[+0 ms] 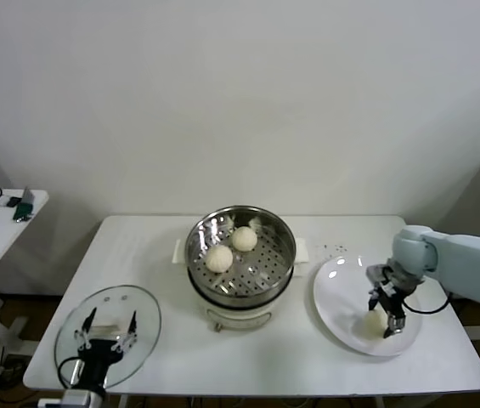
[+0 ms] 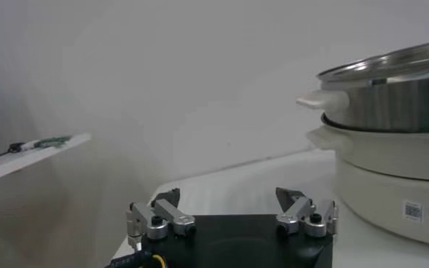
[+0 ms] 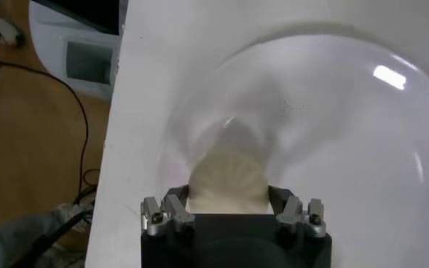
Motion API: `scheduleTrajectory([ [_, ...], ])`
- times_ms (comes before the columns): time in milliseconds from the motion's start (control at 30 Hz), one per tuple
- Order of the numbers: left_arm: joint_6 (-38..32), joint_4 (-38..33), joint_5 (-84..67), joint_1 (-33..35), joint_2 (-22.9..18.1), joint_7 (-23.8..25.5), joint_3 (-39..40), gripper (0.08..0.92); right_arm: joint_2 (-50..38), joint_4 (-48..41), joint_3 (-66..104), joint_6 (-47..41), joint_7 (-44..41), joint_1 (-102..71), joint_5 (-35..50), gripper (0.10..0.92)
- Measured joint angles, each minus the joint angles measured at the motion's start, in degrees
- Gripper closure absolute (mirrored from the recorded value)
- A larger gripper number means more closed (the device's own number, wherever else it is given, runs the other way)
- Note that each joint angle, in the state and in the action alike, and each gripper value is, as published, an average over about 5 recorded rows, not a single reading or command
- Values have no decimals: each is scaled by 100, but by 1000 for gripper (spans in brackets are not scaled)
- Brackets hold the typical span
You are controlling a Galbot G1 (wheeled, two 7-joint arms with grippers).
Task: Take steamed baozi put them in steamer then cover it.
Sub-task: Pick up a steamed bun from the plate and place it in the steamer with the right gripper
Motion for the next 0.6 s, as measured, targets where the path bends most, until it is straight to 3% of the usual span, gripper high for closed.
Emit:
scheduleTrajectory([
  [600, 50, -99, 32, -21, 122, 28, 113, 177, 1427, 369, -1053, 1534, -264, 2668, 206, 299],
])
